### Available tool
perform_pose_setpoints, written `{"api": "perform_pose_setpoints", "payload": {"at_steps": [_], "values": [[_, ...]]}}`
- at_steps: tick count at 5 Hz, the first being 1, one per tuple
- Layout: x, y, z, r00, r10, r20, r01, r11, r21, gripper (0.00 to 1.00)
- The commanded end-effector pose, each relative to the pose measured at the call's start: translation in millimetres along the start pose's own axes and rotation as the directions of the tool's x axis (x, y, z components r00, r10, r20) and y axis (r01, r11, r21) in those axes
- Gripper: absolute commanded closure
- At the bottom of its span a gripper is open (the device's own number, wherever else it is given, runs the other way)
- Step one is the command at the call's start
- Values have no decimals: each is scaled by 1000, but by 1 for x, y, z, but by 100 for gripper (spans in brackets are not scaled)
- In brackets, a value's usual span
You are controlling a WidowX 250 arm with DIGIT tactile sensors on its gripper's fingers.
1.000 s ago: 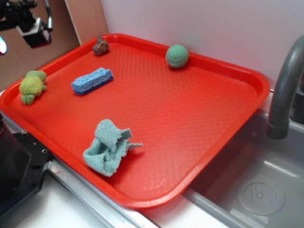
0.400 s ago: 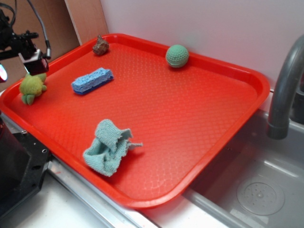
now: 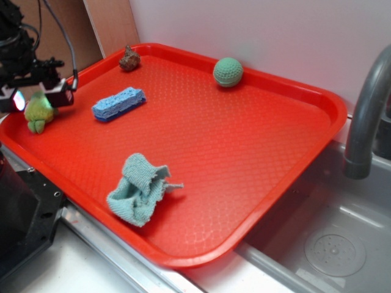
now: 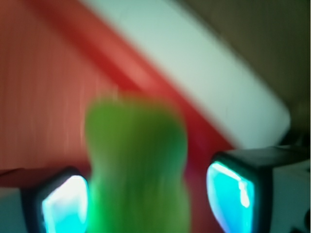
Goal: Grab the green animal.
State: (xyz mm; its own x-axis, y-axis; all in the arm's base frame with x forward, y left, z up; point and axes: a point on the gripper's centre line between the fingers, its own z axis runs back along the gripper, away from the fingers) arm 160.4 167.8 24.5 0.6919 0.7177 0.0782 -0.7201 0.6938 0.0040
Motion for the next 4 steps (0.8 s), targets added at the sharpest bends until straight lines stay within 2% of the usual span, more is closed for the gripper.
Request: {"api": "perform_pose_setpoints", "payload": {"at_steps": [1,2,3,4], "values": [[-15,4,-9,999,17,-29,-17,1000,16,100],[-8,-11,2,999,29,-32,-26,996,89,100],[-12,-37,24,996,28,-87,-17,992,126,100],[-13,-57,45,987,-103,-120,111,992,60,100]]}}
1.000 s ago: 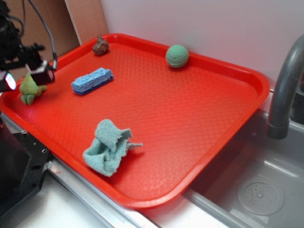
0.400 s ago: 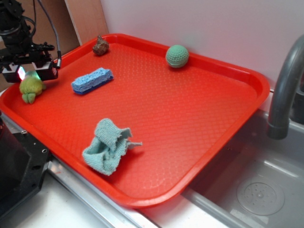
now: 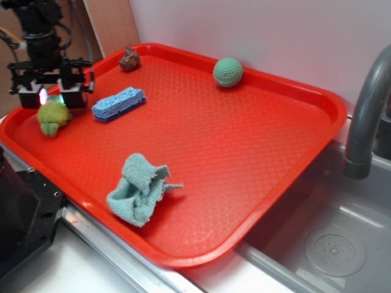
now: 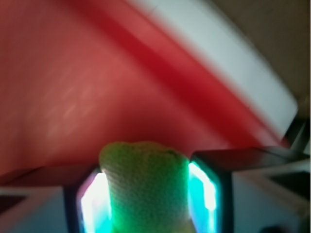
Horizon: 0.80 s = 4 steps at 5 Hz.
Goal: Grab the green animal.
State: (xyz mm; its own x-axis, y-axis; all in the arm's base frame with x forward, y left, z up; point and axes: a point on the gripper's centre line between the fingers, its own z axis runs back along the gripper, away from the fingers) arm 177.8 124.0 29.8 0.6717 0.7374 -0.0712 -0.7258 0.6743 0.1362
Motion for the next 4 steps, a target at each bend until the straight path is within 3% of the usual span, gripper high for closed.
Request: {"api": "perform_pose_setpoints", "payload": {"at_steps": [1,2,3,4], "values": [[-13,-31,62,966,-244,88,249,967,-46,100],[-39,-39,70,922,-362,134,370,928,-37,100],[-61,-53,96,839,-509,191,528,846,-67,100],[-89,-66,114,783,-583,216,607,792,-63,100]]}}
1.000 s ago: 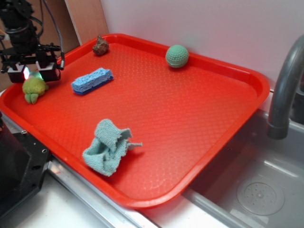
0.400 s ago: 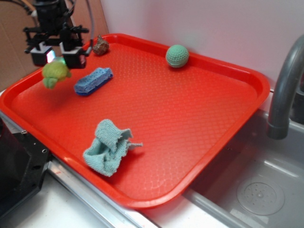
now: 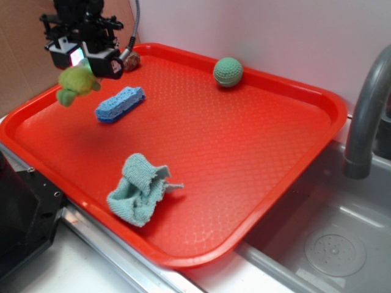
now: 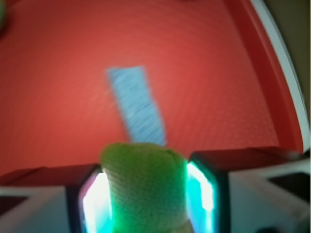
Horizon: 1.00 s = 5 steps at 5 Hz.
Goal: Grab the green animal.
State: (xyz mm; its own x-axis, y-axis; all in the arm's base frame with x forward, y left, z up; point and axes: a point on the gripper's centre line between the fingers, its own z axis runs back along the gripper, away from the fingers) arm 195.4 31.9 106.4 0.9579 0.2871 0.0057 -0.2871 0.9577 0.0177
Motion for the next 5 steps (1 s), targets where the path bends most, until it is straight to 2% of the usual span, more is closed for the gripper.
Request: {"api": "perform_pose_setpoints", "payload": {"at_steps": [1,2,3,5], "values": [[-31,-36,46,977,-206,59,208,977,-43,100],[-30,-43,67,968,-232,92,239,969,-70,100],[-20,-40,74,974,-201,108,210,975,-74,100],[3,-28,81,972,-155,178,173,981,-92,100]]}}
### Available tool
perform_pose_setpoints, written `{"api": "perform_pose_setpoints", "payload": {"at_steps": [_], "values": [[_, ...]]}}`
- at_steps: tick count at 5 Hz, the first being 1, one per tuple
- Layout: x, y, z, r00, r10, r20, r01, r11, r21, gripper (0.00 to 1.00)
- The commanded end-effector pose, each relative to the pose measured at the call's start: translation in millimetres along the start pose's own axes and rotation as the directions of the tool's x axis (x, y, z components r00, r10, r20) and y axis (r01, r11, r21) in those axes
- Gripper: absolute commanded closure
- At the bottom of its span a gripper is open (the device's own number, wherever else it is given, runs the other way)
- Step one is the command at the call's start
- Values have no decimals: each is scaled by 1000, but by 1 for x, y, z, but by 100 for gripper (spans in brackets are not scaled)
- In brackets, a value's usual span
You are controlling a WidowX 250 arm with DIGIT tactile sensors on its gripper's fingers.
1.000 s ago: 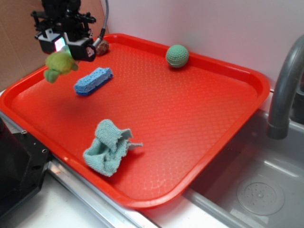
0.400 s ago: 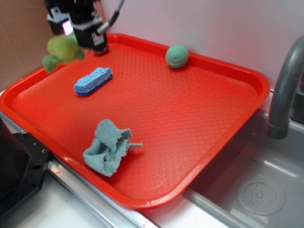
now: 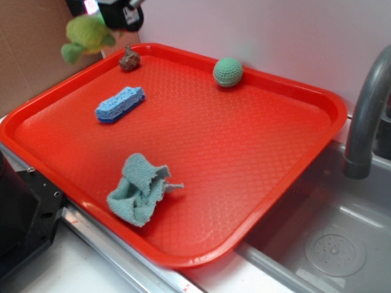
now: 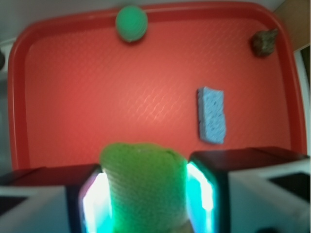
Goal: Grab the green animal.
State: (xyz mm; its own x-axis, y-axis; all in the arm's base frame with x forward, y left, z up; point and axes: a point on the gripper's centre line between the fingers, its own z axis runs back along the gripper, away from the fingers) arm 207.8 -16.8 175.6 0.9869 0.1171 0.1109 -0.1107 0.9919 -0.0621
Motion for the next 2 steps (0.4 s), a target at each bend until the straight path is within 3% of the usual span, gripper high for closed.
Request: {"api": "perform_pose_setpoints", "payload": {"at_steps": [1,2], "values": [[3,20,8,997,11,71,-10,1000,-6,100],[3,19,7,997,13,72,-14,1000,12,100]]}}
